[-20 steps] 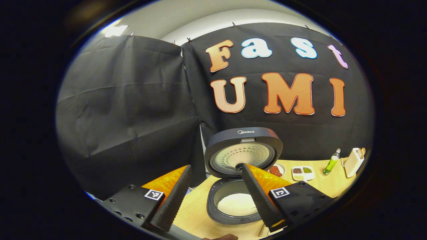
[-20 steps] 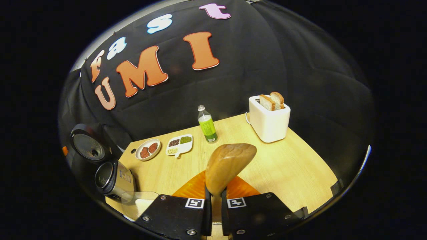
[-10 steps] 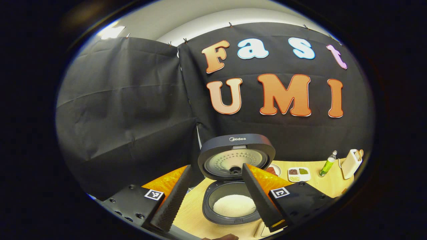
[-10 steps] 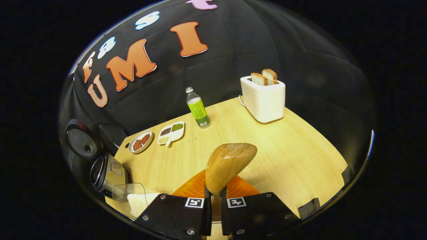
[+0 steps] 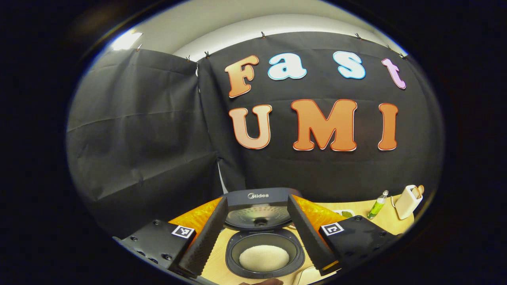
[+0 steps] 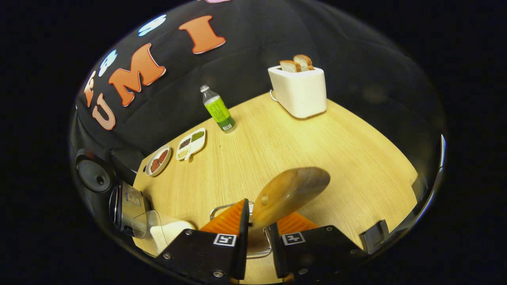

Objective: Close the left gripper, press the button to open the rice cooker; take a wooden spoon from the chopstick holder with the right hand, scoop a spoonful of rice and pour it into the rice cooker, then put the wooden spoon back into the chopstick holder.

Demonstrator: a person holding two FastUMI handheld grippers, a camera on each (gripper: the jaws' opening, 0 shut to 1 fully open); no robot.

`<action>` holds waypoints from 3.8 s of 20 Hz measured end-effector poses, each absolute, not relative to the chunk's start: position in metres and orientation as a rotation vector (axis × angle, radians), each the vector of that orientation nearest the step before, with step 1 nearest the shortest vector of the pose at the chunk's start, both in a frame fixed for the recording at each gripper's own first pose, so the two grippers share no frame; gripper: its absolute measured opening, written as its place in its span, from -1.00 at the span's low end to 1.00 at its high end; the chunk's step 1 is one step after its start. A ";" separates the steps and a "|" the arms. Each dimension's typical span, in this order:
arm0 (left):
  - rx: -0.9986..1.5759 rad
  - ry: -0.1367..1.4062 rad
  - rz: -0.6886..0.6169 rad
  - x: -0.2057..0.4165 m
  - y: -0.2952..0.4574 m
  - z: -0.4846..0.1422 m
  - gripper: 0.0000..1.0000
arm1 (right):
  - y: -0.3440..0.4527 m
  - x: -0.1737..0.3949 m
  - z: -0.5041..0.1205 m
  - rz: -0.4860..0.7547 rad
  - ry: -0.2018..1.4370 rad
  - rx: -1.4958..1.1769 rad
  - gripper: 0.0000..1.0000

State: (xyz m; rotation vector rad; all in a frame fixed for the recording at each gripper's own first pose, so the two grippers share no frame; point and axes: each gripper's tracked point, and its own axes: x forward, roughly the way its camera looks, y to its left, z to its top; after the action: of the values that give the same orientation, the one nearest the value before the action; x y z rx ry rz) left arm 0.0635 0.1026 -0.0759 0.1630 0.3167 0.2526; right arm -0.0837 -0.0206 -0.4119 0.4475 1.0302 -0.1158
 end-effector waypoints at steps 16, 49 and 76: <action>-0.037 0.712 0.197 0.173 0.113 -0.144 0.86 | -0.104 -0.048 -0.305 -0.251 0.790 0.251 0.68; -0.103 1.487 0.271 0.017 0.095 -0.341 0.82 | -0.035 -0.007 -0.216 -0.075 0.571 0.041 0.68; 0.145 0.046 -0.008 0.064 0.026 -0.026 0.97 | 0.066 0.039 -0.083 0.150 0.174 -0.107 0.66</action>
State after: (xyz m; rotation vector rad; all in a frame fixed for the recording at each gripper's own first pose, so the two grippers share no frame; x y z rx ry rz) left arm 0.0641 0.0264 -0.0260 0.1449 0.0463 -0.0075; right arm 0.0392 0.0663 -0.0829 -0.1067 0.1741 0.1496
